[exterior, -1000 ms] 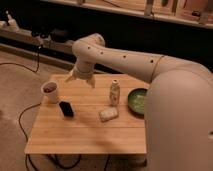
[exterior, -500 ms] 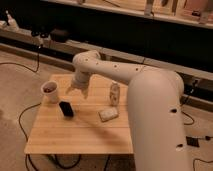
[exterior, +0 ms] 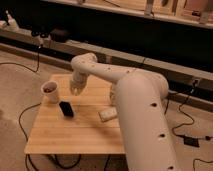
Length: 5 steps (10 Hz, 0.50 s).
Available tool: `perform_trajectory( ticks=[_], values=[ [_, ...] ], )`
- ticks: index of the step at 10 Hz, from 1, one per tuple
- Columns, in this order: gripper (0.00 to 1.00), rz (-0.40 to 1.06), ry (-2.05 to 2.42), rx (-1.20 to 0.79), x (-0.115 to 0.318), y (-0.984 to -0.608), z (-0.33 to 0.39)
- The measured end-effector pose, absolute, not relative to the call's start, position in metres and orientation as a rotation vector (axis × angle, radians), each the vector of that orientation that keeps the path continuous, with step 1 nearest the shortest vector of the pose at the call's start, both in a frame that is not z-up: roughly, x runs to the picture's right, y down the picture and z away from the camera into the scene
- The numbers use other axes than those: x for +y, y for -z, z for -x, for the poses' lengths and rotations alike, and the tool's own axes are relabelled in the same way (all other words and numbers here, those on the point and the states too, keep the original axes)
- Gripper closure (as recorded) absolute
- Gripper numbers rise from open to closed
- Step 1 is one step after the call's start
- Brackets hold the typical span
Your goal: Knock the eraser over
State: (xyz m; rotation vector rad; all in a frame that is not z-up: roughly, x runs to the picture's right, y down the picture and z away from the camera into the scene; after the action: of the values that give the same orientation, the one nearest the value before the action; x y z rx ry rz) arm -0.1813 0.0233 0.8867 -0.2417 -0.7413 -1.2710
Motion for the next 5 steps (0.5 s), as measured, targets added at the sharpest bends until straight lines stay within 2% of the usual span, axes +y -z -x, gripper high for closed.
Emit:
perform_trajectory(
  ticks=[3, 5],
  values=[
    [1.0, 0.241, 1.346, -0.763, 0.048, -0.886, 0.2],
    [1.0, 0.246, 1.428, -0.84, 0.078, -0.858, 0.219]
  ],
)
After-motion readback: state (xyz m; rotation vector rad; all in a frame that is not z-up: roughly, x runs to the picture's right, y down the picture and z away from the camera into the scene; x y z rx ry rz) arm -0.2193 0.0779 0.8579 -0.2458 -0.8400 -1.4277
